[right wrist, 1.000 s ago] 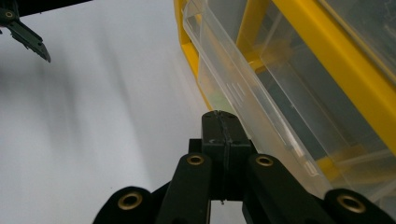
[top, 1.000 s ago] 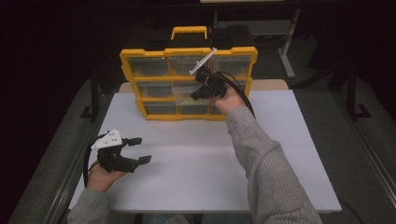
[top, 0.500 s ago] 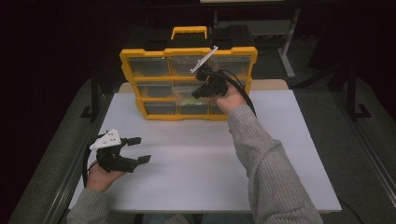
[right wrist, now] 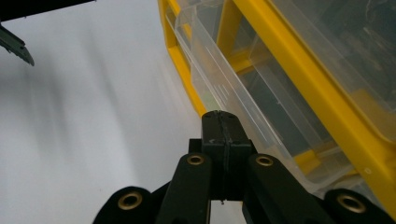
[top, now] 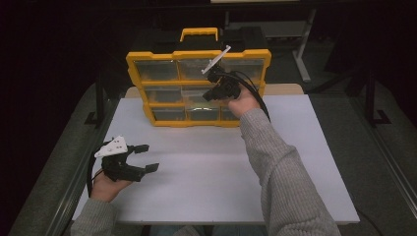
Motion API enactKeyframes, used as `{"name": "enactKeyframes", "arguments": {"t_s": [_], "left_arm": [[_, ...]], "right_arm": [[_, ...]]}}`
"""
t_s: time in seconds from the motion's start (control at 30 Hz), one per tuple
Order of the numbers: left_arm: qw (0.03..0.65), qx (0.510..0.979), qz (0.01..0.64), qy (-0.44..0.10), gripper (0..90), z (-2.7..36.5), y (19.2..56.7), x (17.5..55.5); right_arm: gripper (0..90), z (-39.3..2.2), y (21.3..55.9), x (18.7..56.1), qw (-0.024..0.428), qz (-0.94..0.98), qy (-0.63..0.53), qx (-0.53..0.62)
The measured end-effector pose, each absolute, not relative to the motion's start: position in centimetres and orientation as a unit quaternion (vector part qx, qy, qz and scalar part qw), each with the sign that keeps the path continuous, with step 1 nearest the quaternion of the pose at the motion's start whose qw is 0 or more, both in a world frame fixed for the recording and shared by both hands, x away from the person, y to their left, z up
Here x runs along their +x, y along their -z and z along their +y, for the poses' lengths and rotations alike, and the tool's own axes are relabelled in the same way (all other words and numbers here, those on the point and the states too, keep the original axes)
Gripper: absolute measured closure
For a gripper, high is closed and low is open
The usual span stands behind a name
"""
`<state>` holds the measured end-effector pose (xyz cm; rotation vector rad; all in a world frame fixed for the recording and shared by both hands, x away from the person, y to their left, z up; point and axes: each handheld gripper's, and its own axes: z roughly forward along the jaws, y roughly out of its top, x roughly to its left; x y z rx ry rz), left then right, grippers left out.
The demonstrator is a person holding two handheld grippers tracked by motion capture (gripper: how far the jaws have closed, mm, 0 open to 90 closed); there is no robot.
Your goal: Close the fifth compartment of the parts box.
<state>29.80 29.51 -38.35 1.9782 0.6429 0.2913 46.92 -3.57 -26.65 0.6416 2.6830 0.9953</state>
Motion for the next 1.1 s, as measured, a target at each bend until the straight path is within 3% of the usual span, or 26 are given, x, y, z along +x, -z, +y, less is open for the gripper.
{"name": "enactKeyframes", "arguments": {"t_s": [1.1], "left_arm": [[0.496, 0.818, 0.267, -0.120, 19.8, 29.56, 38.41, 29.86]], "right_arm": [[88.8, -3.42, 26.88, 47.86, 0.124, 0.896, -0.349, 0.246]]}}
